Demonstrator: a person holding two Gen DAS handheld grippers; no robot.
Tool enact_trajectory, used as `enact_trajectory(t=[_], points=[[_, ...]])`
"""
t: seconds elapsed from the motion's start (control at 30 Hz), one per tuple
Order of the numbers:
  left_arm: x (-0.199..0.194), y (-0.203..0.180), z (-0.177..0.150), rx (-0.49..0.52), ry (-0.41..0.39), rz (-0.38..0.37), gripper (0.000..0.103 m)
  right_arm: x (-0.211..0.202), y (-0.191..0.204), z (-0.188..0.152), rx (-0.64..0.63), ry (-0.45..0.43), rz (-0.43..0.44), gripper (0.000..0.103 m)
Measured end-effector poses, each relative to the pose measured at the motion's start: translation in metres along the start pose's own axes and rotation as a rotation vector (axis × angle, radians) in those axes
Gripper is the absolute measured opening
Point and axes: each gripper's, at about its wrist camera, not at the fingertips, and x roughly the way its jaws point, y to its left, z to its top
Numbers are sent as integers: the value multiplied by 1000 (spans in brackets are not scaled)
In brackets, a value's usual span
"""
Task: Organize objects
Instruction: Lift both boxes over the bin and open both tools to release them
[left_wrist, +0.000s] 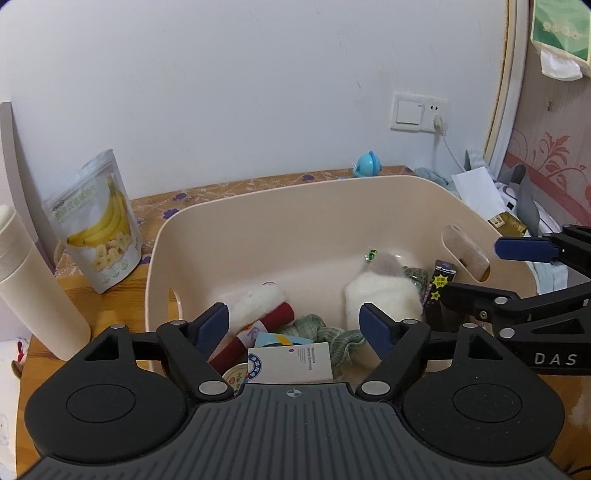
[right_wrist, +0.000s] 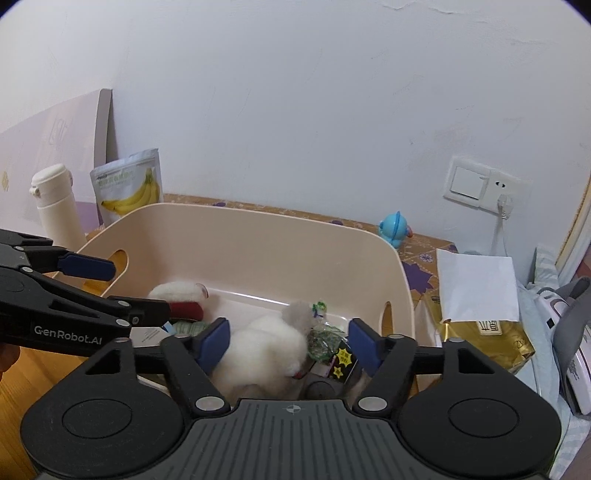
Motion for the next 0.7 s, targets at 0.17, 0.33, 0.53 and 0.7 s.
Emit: enact_trajectory(t=[0.17,0.33,0.53,0.7], points=[[-12,0,-2,-7,-11,7,80,-10,-2,-3,24,-18,-9,90],[-24,1,-6,-18,-32,10,80,-21,-1,-3,37,-37,-17,96],[-37,0,-9,-23,-47,12,80,-34,1,-5,44,-48,-25,102],[-48,0,-16,-23,-53,21,80,-45,3,-9,53,-52,-34,103]])
